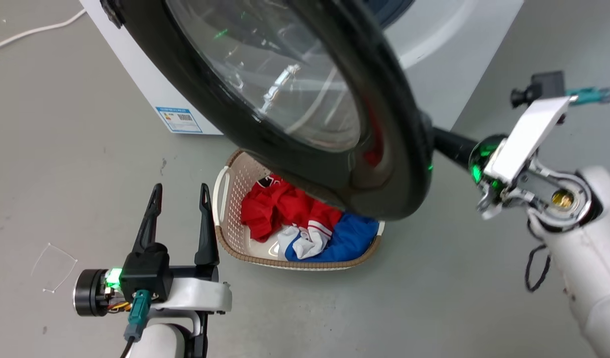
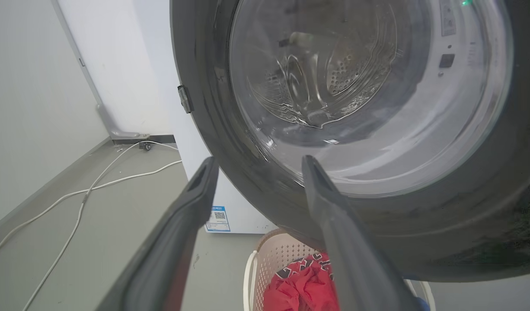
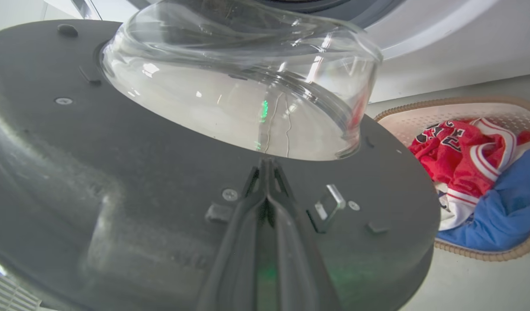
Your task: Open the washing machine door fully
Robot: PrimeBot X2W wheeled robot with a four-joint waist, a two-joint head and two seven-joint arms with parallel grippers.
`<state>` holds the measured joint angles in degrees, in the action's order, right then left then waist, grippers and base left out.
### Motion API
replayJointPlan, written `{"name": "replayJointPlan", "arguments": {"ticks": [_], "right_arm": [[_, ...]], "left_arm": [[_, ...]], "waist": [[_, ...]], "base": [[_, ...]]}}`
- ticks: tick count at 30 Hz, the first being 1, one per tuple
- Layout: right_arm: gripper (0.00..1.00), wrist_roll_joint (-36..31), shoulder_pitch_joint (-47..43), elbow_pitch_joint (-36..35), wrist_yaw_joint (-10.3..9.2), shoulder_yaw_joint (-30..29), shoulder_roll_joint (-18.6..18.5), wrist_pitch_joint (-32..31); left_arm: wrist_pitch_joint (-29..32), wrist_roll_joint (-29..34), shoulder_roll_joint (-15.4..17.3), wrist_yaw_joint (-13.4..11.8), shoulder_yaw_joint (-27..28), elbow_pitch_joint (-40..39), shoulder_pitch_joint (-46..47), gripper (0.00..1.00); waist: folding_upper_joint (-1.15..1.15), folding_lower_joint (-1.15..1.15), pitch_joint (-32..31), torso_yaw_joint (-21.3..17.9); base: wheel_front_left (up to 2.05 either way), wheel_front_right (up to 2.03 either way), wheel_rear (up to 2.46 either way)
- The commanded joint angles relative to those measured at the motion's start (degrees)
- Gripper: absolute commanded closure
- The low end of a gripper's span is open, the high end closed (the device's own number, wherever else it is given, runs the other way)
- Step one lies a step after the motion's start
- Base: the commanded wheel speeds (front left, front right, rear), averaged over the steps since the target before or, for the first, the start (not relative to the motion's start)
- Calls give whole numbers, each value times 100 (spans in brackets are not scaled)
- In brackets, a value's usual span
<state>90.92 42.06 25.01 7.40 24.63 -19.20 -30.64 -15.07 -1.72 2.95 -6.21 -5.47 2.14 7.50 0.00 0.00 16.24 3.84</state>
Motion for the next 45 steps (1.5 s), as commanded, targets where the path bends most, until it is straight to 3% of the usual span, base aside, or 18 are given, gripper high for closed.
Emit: {"name": "replayJointPlan", "arguments": {"ticks": [1, 17, 36, 45], "right_arm": [[100, 41, -217, -140, 16, 48, 67, -32], [100, 88, -1678, -1393, 16, 296, 491, -21], [100, -73, -2207, -1513, 17, 749, 959, -88], [100, -78, -2712, -1761, 16, 209, 986, 718]], "left_arm": [[-16, 37, -9, 19, 10, 13, -58, 0], [-16, 61, -9, 18, 5, 63, -379, 0], [-16, 56, -9, 12, -18, 102, -523, 0], [-16, 80, -7, 36, 52, 165, -764, 0]], "waist": [[0, 0, -80, -13], [0, 0, -557, -7], [0, 0, -787, 80], [0, 0, -1173, -34]], "base": [[0, 0, 0], [0, 0, 0], [0, 0, 0], [0, 0, 0]]}}
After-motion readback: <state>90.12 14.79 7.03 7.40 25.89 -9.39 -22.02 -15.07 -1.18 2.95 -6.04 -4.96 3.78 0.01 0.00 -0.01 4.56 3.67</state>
